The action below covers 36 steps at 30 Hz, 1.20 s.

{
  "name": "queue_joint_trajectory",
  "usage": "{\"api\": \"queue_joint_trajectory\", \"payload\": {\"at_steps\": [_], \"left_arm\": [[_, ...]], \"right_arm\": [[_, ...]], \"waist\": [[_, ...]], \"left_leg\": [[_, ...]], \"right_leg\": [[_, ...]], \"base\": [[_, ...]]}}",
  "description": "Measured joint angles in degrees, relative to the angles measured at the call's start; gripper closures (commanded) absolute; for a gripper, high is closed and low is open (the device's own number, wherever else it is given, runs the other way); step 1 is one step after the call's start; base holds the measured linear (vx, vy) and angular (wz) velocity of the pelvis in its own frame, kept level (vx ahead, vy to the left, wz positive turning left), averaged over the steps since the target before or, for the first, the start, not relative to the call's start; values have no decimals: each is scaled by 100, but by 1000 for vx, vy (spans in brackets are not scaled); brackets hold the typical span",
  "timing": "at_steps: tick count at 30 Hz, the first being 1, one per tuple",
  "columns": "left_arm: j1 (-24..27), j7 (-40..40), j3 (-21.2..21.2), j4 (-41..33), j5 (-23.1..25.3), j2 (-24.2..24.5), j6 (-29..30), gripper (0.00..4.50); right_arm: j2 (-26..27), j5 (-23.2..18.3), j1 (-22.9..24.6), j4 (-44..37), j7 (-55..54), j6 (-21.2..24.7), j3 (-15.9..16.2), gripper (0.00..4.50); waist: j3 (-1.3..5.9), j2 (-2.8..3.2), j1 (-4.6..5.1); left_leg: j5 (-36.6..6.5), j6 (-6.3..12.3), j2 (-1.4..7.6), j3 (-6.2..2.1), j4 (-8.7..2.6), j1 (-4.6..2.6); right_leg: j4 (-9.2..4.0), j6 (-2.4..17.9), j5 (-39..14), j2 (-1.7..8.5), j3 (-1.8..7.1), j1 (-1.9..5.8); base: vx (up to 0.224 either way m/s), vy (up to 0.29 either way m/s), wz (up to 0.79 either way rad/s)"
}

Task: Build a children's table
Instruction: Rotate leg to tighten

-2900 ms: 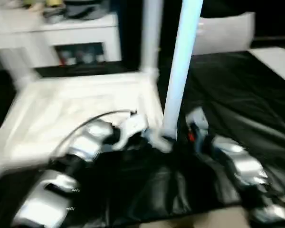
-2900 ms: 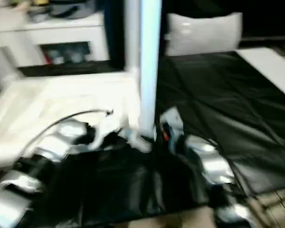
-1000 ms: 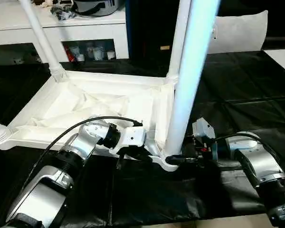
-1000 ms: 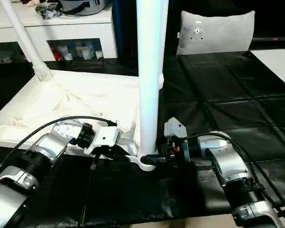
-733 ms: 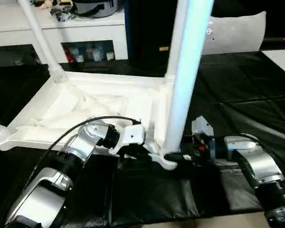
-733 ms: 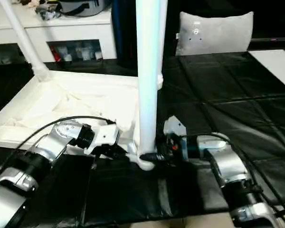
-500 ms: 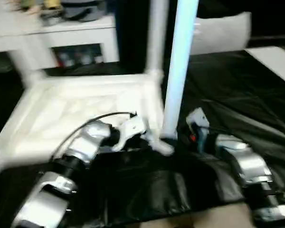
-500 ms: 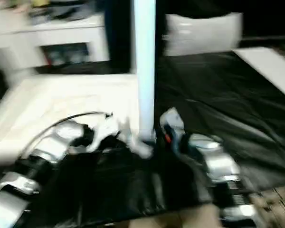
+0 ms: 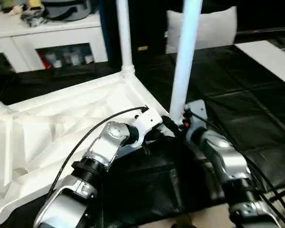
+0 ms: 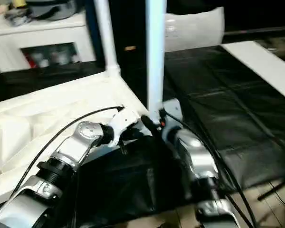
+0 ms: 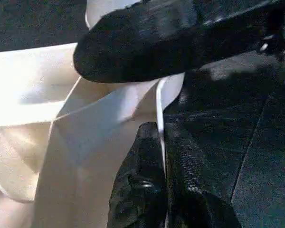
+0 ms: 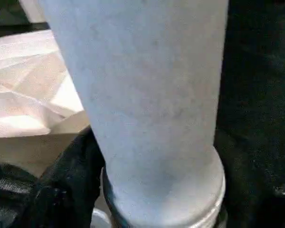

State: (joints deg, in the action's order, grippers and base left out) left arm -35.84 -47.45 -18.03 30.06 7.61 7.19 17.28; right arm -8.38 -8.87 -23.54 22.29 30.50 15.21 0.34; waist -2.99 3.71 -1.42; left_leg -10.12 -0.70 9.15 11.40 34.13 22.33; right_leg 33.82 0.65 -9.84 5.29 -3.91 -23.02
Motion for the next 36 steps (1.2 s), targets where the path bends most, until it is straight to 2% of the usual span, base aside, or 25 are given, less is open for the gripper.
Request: {"api": "queue_joint_trajectory", "payload": {"at_steps": [3,5,9,13,14,18,24,25,28,36], "left_arm": [[4,-149,-39,3,-15,88,-197,450],[9,-354,-61,52,-53,206,-398,450],[12,-890,-103,211,-146,513,-911,450],[29,-1611,-241,251,-246,885,-1337,450],[29,-1805,-302,276,-250,973,-1495,450],[-31,-2396,-447,462,-294,1103,-1995,450],[-148,-3039,-642,583,-343,1270,-2355,450],[-159,-3092,-659,592,-343,1276,-2390,450],[-219,-3176,-673,652,-341,1265,-2488,450],[-275,-3239,-702,758,-343,1251,-2631,450]], "right_arm": [[-296,-61,164,-192,516,-99,53,56],[-647,-63,318,-368,976,-240,223,32],[-1065,-254,487,-570,1840,-339,255,6],[-1528,-276,500,-621,2511,-589,321,6],[-1645,-276,500,-649,2726,-700,439,6],[-1881,-279,500,-652,3385,-803,676,6],[-2084,-282,483,-629,4121,-882,943,6],[-2084,-282,466,-611,4147,-919,968,33],[-2058,-282,357,-556,4298,-932,1075,44],[-1917,-380,264,-498,4464,-890,1141,121]], "waist": [[0,1,-71],[-1,7,-130],[-2,9,-184],[-2,8,-252],[-2,8,-269],[-2,6,-370],[-4,-5,-434],[-5,-7,-436],[-5,-11,-442],[-5,-23,-462]], "left_leg": [[-2,0,5,0,-18,6],[-1,0,11,0,-23,7],[-1,-2,17,1,-20,5],[0,-4,16,3,-11,5],[-1,-4,15,6,-8,3],[-1,-3,13,8,2,3],[0,-3,14,8,4,3],[0,-3,14,8,5,3],[0,-3,14,8,10,4],[0,-3,15,8,12,5]], "right_leg": [[10,-8,-2,-1,-8,-15],[14,-19,-9,-3,-16,-17],[16,-19,-9,-7,-16,-17],[16,-19,-8,-5,-13,-6],[16,-19,-8,-3,-10,-2],[15,-19,-8,0,-6,6],[23,-18,-8,1,-7,8],[23,-18,-8,1,-6,8],[26,-18,-8,2,-6,8],[28,-18,-8,2,-7,7]], "base": [[0,0,0],[0,0,0],[0,0,0],[0,0,0],[0,0,0],[0,0,0],[0,0,0],[0,0,0],[0,0,0],[0,0,0]]}}
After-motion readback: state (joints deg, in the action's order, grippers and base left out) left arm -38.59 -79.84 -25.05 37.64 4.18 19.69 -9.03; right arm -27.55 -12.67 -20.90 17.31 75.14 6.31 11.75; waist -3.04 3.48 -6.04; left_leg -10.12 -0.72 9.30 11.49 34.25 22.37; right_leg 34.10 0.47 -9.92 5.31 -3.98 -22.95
